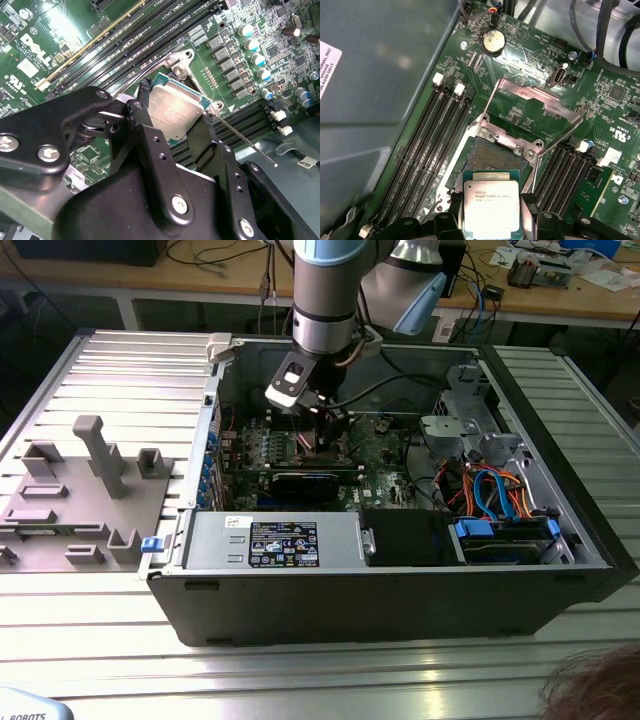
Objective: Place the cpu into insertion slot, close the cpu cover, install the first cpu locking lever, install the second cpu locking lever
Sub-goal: 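Place the cpu into insertion slot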
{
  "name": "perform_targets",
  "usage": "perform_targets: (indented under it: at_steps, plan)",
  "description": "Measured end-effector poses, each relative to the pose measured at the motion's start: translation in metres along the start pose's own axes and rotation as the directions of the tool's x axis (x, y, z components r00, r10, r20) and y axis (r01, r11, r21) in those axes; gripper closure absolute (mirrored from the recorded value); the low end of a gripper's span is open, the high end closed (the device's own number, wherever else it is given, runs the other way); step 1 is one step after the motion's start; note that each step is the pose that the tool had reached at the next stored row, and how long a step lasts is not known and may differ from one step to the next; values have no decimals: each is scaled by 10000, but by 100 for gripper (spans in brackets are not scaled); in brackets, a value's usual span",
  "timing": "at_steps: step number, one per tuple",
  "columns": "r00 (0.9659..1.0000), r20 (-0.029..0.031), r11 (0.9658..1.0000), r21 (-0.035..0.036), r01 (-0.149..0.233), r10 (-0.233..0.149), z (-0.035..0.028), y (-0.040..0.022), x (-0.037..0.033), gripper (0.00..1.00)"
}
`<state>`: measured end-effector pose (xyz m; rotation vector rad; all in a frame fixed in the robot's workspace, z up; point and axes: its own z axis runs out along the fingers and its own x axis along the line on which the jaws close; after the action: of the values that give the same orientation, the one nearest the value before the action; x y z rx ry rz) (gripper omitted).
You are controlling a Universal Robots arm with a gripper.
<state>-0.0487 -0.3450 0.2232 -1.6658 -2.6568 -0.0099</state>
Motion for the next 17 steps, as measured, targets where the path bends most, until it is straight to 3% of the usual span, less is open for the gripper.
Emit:
perform_targets:
  at_steps: [17]
  plan:
    - [9973, 1, 9973, -6, -731, 731, 26, 0, 0, 46]
